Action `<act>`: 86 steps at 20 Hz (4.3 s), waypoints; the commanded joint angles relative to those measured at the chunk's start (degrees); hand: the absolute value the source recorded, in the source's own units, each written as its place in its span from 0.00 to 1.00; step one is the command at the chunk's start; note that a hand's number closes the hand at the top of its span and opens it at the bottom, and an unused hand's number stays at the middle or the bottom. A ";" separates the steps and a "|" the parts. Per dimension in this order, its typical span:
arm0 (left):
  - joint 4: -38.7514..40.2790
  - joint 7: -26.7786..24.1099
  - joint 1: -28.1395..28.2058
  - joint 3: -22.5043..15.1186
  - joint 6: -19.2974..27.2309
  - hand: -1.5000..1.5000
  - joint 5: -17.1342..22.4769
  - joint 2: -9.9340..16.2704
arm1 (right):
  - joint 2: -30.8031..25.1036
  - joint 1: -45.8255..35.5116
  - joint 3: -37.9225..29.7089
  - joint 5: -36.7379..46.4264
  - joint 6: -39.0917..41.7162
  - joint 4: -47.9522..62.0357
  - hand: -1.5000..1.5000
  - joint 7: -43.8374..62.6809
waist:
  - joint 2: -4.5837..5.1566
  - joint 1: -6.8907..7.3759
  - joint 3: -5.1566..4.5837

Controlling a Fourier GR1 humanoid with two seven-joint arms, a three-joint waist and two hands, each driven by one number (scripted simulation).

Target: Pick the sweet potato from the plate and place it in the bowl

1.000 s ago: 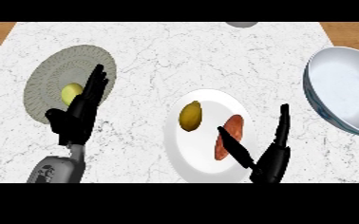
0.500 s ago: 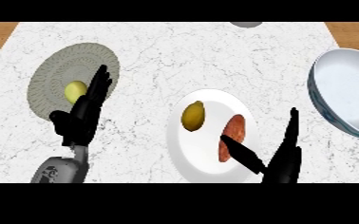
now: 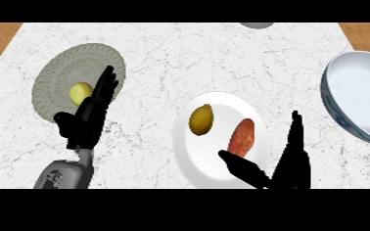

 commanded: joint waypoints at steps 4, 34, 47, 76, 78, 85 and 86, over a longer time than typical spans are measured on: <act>1.40 -1.20 0.12 1.92 -1.88 0.50 0.48 0.33 | 0.06 -1.51 4.88 2.21 1.25 -3.19 0.00 13.07 | 0.08 0.14 0.11; 0.27 -1.07 0.06 1.62 -1.16 0.50 -3.84 -3.28 | 0.06 0.48 7.72 -6.15 -23.43 9.12 0.00 1.89 | 0.12 0.13 0.13; 0.57 0.04 -0.51 3.62 -3.88 0.50 -3.53 -3.24 | 0.06 -5.27 0.21 -16.44 -20.65 23.82 0.00 -4.60 | 0.15 0.38 0.16; -1.24 0.75 1.55 3.90 -4.22 0.50 -5.47 -5.44 | -9.58 -29.99 -5.42 -15.32 -7.18 18.78 1.00 -21.54 | -0.21 0.11 0.09; 0.38 0.72 0.18 3.49 -3.22 0.50 -6.46 -6.31 | -10.38 -34.66 -6.72 -10.07 -3.03 17.71 1.00 -17.36 | -0.24 -0.21 0.05; -2.32 2.38 0.37 4.87 -4.94 0.50 -5.28 -4.51 | -8.52 -45.68 -10.00 1.73 16.55 10.09 1.00 -0.52 | -0.35 -0.01 0.06; -2.33 0.26 3.92 5.27 -5.57 0.50 -4.85 -3.97 | -11.00 -47.00 -12.38 -0.13 20.67 9.02 1.00 -0.09 | -0.41 0.05 0.05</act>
